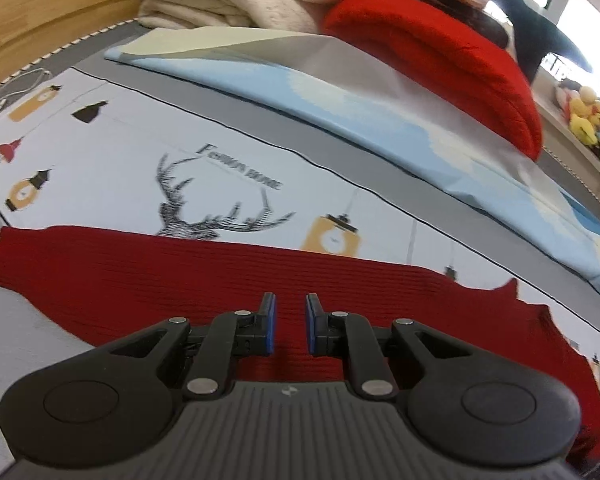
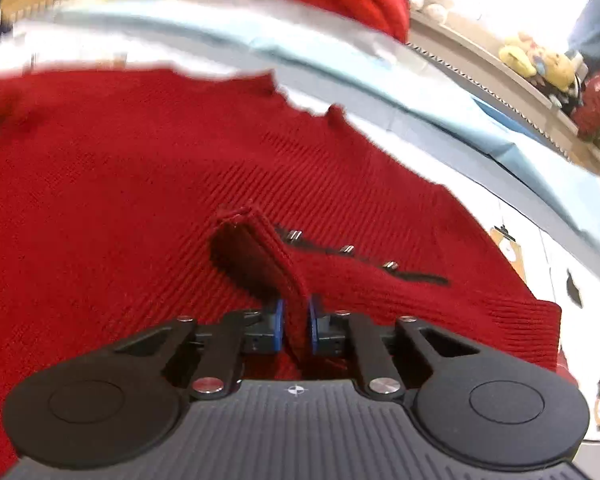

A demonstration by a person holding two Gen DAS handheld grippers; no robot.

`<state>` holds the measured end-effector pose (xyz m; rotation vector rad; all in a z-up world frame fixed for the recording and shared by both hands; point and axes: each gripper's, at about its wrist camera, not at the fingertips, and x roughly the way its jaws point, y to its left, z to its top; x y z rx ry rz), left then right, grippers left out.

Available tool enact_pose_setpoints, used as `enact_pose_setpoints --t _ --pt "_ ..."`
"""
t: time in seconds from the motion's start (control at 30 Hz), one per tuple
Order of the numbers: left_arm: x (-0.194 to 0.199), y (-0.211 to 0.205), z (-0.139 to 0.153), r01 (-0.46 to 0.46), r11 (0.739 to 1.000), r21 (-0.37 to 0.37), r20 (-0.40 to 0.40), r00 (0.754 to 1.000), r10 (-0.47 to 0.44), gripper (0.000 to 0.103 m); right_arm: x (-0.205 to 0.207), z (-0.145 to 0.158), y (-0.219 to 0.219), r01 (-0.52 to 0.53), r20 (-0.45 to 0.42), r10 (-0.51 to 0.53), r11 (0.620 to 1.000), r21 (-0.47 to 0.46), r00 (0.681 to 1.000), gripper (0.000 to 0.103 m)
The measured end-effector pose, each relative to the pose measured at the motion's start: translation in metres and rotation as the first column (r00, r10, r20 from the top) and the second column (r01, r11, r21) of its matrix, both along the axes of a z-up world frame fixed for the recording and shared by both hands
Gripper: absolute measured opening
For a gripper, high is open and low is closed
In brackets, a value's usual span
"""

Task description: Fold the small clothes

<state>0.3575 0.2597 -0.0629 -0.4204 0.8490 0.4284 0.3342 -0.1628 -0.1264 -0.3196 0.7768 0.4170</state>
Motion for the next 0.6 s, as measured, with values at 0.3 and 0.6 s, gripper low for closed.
enact_pose_setpoints --t 0.3,0.6 --pt "0.011 -0.028 -0.011 0.125 0.991 -0.038 -0.016 0.992 -0.125 0.033 -0.013 0.064 -0.28 0.913 0.191 -0.973 0.193 0.358 0.131 0.02" --pt "0.02 -0.032 -0.077 0.116 0.936 -0.332 -0.164 0.97 -0.178 0.04 0.031 -0.007 -0.211 0.767 -0.44 -0.631 0.474 0.434 0.639 0.042"
